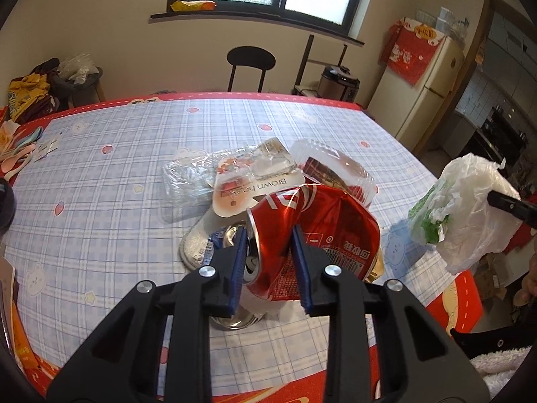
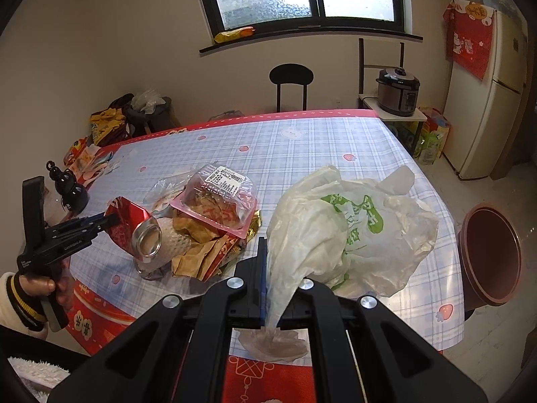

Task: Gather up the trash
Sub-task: 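Carry the white bag with the right gripper to the brown bin and release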

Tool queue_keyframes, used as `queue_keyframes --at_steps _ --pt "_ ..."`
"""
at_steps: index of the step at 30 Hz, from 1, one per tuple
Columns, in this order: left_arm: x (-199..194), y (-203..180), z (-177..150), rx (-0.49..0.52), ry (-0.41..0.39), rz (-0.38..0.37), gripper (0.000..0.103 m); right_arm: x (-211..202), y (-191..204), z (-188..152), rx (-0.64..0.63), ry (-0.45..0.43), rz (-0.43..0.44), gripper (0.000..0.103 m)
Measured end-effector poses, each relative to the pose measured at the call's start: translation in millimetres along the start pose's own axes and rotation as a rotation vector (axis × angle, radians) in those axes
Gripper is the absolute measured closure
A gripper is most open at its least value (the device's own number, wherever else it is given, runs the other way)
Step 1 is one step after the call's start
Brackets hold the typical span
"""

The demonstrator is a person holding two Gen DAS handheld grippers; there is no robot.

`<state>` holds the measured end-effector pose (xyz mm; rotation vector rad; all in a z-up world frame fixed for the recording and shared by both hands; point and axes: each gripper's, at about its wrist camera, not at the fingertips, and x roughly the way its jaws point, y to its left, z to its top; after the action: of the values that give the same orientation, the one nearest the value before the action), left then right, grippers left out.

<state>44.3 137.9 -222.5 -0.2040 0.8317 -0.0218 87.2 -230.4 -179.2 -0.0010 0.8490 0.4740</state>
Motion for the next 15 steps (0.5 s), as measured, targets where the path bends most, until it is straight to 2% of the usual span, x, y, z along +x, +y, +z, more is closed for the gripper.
queue_keyframes --at_steps 7,15 --pt "-26.0 17.2 -8.6 -0.068 -0.044 -0.002 0.075 4.0 17.4 7.3 -0.038 0.010 0.003 0.098" --pt "-44.3 32.1 -12.1 -0.073 -0.061 -0.022 0.077 2.2 31.1 10.9 -0.034 -0.002 -0.015 0.098"
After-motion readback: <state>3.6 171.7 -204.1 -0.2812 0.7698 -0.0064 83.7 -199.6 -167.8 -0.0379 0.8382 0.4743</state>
